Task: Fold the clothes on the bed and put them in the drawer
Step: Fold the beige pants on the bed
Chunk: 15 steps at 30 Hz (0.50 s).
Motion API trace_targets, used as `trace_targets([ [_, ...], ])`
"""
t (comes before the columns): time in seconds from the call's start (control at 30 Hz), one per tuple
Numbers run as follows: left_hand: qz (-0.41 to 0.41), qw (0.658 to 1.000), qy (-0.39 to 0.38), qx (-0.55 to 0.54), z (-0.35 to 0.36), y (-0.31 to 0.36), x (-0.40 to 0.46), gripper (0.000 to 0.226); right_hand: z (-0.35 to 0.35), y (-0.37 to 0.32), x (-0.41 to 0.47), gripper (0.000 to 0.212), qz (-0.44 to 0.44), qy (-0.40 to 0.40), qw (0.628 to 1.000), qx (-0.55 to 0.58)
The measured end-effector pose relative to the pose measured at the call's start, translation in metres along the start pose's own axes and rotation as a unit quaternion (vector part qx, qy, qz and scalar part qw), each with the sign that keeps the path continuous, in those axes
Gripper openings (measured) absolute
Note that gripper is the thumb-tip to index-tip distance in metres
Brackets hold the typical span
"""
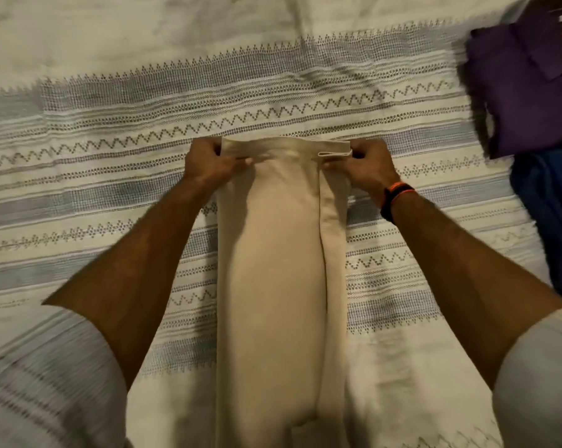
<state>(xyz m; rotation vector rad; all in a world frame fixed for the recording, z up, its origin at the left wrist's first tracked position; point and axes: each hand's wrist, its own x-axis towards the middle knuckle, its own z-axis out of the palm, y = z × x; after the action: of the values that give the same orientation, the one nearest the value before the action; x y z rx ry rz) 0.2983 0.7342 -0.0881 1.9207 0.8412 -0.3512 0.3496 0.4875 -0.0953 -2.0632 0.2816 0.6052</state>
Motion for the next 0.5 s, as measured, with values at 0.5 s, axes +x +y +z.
trace_targets([
  [0.5,0.199,0.963,-0.071,0.169,-0.026,-0.112,-0.208,0.027,0.011,0.084,-0.226,0.022,-0.308,-0.021,0.918,-0.250],
])
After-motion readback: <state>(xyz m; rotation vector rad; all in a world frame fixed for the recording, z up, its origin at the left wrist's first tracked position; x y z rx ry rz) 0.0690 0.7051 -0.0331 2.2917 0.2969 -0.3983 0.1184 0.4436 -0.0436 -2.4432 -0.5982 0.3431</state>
